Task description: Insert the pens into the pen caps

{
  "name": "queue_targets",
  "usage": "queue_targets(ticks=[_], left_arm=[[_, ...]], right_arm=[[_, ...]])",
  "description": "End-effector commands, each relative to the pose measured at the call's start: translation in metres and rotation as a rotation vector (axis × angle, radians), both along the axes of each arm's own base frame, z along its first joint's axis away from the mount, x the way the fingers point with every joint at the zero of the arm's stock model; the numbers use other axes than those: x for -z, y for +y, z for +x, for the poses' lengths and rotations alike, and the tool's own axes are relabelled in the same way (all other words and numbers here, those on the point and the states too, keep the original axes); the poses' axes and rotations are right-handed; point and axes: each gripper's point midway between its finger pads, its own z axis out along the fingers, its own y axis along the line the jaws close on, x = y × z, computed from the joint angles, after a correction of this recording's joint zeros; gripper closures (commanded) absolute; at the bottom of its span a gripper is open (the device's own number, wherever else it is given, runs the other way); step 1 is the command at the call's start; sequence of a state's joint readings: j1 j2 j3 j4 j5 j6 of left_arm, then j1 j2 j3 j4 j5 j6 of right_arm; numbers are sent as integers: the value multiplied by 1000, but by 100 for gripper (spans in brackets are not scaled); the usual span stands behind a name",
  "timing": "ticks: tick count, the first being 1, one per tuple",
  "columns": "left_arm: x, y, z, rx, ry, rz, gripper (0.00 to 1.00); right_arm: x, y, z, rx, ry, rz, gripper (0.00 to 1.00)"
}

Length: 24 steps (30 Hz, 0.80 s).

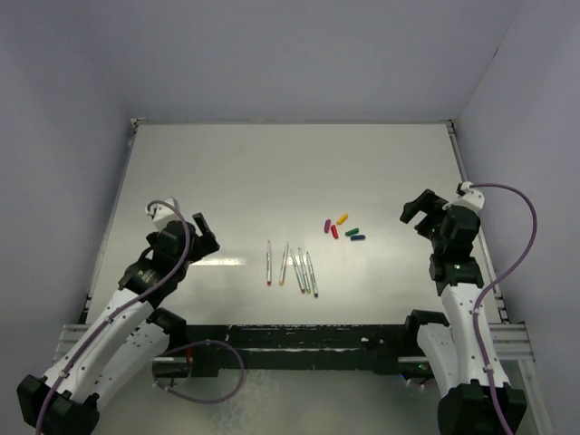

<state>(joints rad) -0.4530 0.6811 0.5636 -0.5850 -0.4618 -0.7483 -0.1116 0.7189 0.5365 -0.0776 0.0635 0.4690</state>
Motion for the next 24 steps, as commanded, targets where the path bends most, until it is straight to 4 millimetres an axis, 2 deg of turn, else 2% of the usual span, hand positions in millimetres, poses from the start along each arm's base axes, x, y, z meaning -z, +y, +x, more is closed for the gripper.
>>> queue_targets(ticks=[1, 10, 13, 19, 24], left_arm=[[-12, -8, 8, 30, -40, -22, 1], [-14, -14, 14, 91, -13, 27, 1], [-18, -24, 16, 152, -41, 8, 1], [-43, -59, 23, 328, -176, -94, 1], [-34, -71, 31, 379, -122, -80, 1]], right_arm=[[-19, 1, 6, -12, -48, -8, 0], [-16, 4, 10, -28, -37, 1, 0], [-16, 2, 10, -11, -32, 9, 0], [-25, 4, 14, -17, -61, 22, 0], [-28, 5, 19, -36, -65, 5, 0]])
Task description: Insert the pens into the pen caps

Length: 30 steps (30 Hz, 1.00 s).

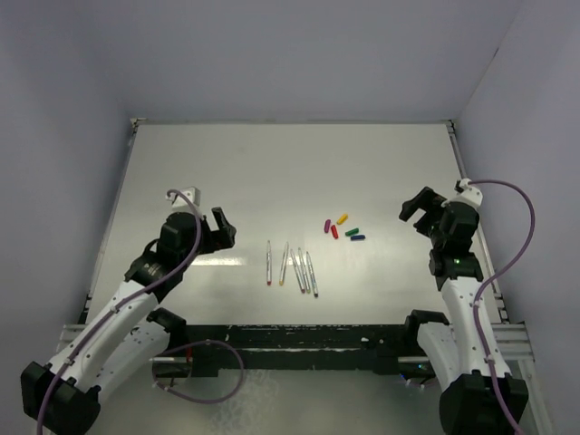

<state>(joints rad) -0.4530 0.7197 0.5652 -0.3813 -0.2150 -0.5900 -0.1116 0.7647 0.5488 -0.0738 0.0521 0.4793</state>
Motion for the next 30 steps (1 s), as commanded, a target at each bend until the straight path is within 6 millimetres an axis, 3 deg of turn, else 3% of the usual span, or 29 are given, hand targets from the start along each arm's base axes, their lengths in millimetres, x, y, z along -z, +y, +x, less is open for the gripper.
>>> queue_targets(ticks=[1, 4, 10, 20, 30], left_arm=[[-8, -22, 13, 101, -10, -3, 1], [4, -27, 13, 138, 50, 26, 1], [23, -34, 15, 183, 124, 55, 1], [36, -62, 9, 260, 158, 74, 1], [51, -109, -8, 358, 217, 206, 3]], right_arm=[[-34, 4, 16, -39, -93, -14, 0], [-42, 9, 23, -92, -116, -36, 0], [-34, 14, 26, -126, -77, -30, 0], [-33, 21, 21, -147, -71, -46, 0], [-38, 30, 20, -183, -71, -54, 0]])
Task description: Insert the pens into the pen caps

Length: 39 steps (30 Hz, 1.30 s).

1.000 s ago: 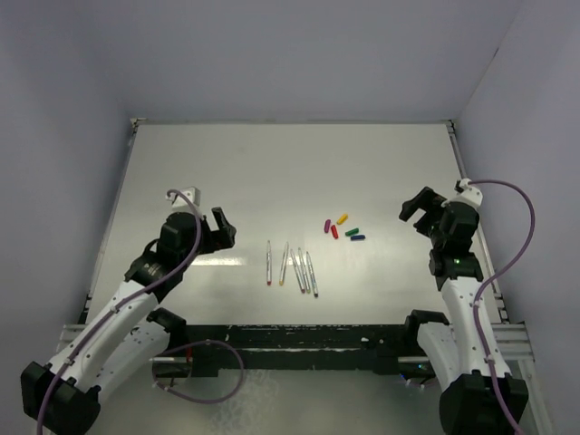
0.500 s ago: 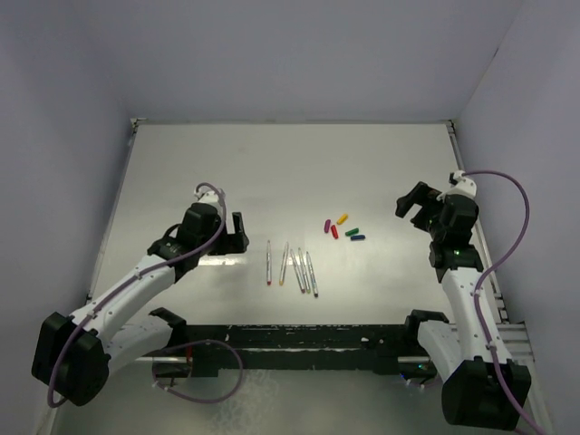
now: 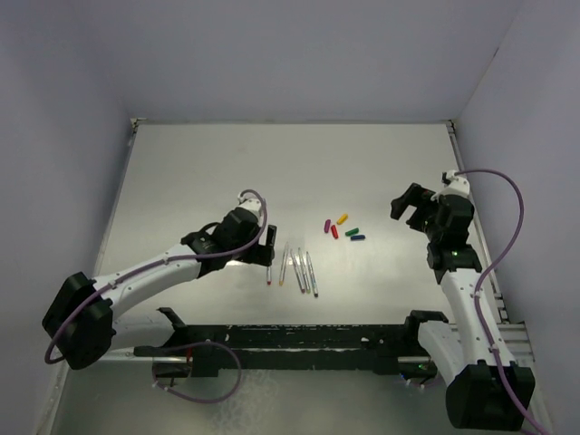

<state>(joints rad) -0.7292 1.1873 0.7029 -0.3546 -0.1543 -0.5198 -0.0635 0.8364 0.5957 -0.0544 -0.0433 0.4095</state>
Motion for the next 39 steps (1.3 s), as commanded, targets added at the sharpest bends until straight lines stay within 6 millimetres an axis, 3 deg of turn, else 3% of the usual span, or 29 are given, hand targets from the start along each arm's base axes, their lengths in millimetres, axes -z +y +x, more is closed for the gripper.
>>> queue_targets(ticks=[1, 7, 12, 18, 20, 22, 23, 29, 39], left_arm=[[-12, -17, 8, 3, -32, 9, 5], [-6, -21, 7, -8, -10, 30, 16], [1, -30, 4, 26, 23, 22, 40], [14, -35, 5, 54, 64, 53, 56], [17, -37, 7, 57, 79, 68, 54], [23, -37, 8, 54, 92, 86, 40], [24, -38, 9, 53, 96, 90, 39], [27, -42, 13, 57, 103, 100, 46], [30, -37, 8, 46, 132, 120, 39]], right_arm=[[-33, 3, 8, -25, -79, -23, 0], [-31, 10, 10, -57, -77, -10, 0], [-30, 10, 9, -60, -78, -10, 0], [-31, 9, 8, -53, -79, -18, 0], [-30, 8, 7, -50, -77, -19, 0], [-29, 8, 7, -48, -75, -19, 0], [-29, 8, 7, -48, -76, -19, 0], [-30, 7, 8, -47, -74, -27, 0], [-36, 7, 13, -51, -70, -30, 0]])
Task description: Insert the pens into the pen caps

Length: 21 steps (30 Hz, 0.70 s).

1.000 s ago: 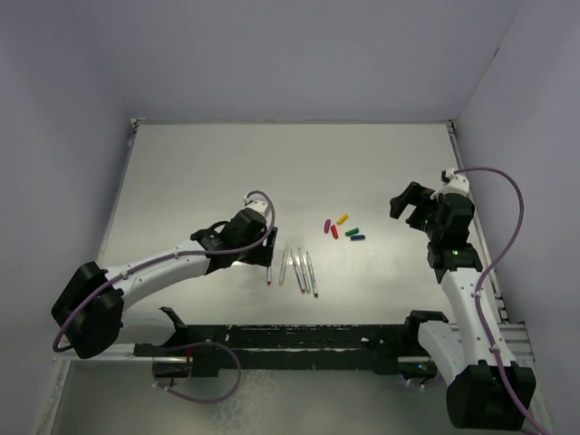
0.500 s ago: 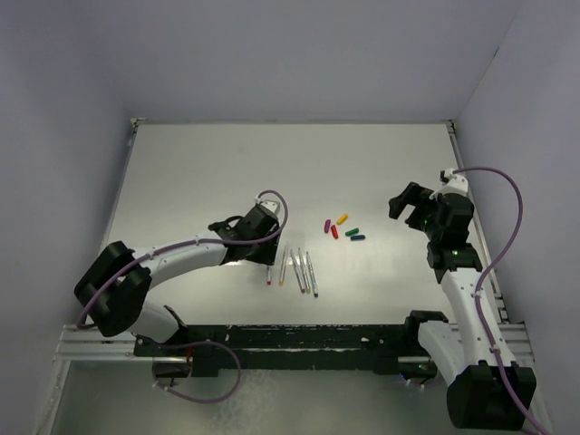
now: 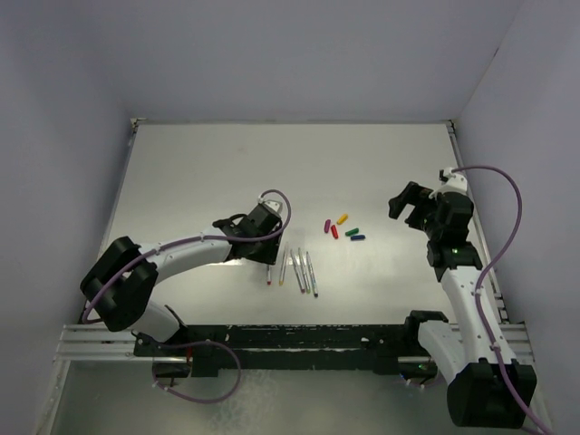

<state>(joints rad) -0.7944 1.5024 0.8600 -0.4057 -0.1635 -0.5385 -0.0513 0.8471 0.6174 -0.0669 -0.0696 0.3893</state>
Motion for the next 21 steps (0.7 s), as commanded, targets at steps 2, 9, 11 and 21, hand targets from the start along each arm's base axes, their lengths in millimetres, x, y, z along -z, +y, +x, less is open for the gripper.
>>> queue_targets(ticks=[2, 9, 11, 21], left_arm=[[-12, -5, 5, -4, -21, -14, 42], [-7, -7, 0, -10, 6, -25, 49], [-5, -6, -1, -10, 10, -25, 49], [12, -8, -4, 8, 47, -5, 45]], right_arm=[[-34, 0, 15, -13, -67, -27, 0], [-32, 2, 18, -15, -74, -6, 0], [-32, 0, 16, -8, -78, -15, 0], [-30, -4, 8, 13, -78, -24, 0]])
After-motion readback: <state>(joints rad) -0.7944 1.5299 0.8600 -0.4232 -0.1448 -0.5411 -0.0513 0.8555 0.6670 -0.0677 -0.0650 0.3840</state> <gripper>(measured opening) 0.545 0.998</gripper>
